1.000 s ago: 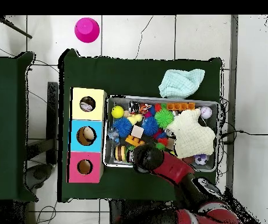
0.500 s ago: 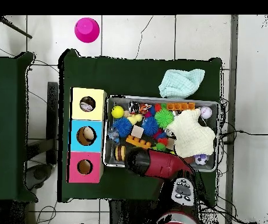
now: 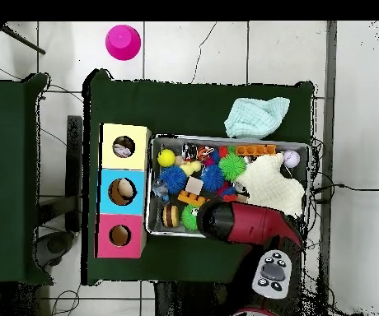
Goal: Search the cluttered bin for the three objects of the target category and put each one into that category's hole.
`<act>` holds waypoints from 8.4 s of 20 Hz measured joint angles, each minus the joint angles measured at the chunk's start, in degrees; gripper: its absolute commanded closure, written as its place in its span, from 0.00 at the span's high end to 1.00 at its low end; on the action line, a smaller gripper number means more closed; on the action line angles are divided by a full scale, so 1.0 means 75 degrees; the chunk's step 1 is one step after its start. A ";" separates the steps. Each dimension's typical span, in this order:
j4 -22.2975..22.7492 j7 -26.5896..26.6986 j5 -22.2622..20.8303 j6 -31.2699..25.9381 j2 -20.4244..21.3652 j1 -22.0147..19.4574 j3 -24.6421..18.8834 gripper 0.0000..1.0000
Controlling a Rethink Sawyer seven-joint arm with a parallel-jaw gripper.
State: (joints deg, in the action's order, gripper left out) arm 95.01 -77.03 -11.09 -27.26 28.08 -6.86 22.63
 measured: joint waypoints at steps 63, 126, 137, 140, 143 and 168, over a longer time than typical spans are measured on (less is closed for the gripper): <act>-0.1421 0.0002 -0.0504 -0.0628 -0.0478 -0.5211 -0.4222 1.00; 0.2973 -0.0077 0.1419 0.0659 0.0029 -0.5784 -0.8671 1.00; 0.1947 -0.0077 0.0334 -0.1363 0.1277 -0.3766 -0.6083 1.00; 0.1672 -0.0077 0.0110 -0.1837 0.1472 -0.3511 -0.5633 1.00; 0.1555 -0.0077 0.0086 -0.1911 0.1612 -0.3496 -0.5374 1.00; 0.2780 -0.0077 0.3524 -0.0643 0.1704 -0.5121 -0.5864 1.00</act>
State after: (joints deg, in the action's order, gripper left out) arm 115.86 -77.60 15.34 -32.09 40.85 -45.27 -21.35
